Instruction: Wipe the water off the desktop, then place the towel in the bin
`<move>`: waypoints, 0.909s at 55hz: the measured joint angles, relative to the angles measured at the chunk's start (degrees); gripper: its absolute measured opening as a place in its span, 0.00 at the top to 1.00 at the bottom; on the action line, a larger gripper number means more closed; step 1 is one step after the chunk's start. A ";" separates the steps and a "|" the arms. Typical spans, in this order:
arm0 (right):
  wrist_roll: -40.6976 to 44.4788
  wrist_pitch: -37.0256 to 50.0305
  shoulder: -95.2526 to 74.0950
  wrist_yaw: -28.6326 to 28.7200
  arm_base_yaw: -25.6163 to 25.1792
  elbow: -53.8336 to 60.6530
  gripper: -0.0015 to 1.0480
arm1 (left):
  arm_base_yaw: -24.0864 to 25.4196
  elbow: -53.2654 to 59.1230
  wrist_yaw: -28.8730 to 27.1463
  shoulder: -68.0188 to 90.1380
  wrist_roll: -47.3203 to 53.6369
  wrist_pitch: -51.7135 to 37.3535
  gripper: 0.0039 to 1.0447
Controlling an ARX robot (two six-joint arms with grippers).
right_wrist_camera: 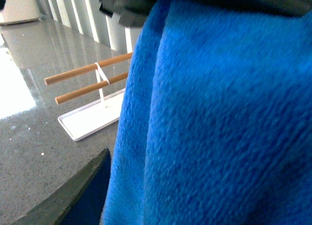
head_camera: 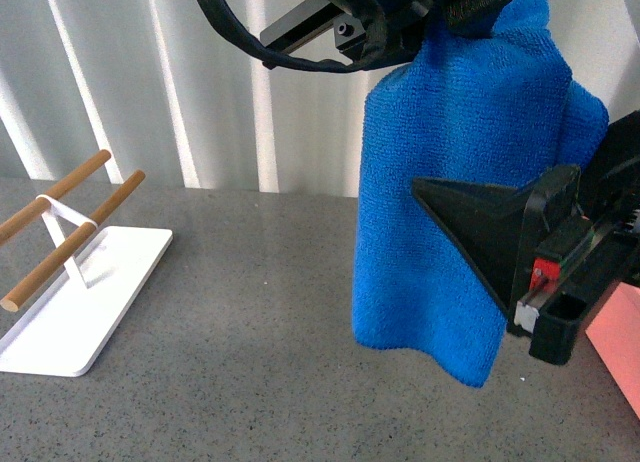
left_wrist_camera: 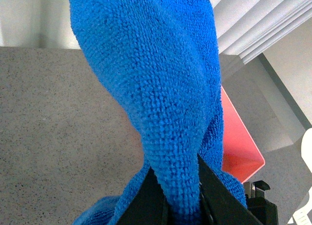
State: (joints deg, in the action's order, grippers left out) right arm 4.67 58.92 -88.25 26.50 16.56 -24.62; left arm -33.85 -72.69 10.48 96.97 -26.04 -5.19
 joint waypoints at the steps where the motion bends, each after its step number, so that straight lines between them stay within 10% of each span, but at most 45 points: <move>1: -0.02 0.00 0.00 -0.04 0.00 -0.02 0.43 | 0.00 0.00 0.00 -0.02 0.02 0.04 0.95; 17: 0.13 -2.05 2.71 -0.02 -0.31 1.09 0.95 | 1.31 0.00 -0.04 -0.04 0.07 0.37 0.95; 41: 0.55 -6.51 7.85 1.51 -2.43 0.83 0.97 | 4.17 1.66 0.76 -0.07 0.28 0.57 0.94; 50: 0.04 -7.39 8.33 1.88 -4.55 0.09 0.97 | 7.76 4.39 2.05 -2.14 1.49 0.09 0.59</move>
State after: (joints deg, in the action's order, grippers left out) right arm 4.71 51.53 -79.92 28.38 12.01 -24.53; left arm -26.09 -68.29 12.53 94.83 -24.56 -5.10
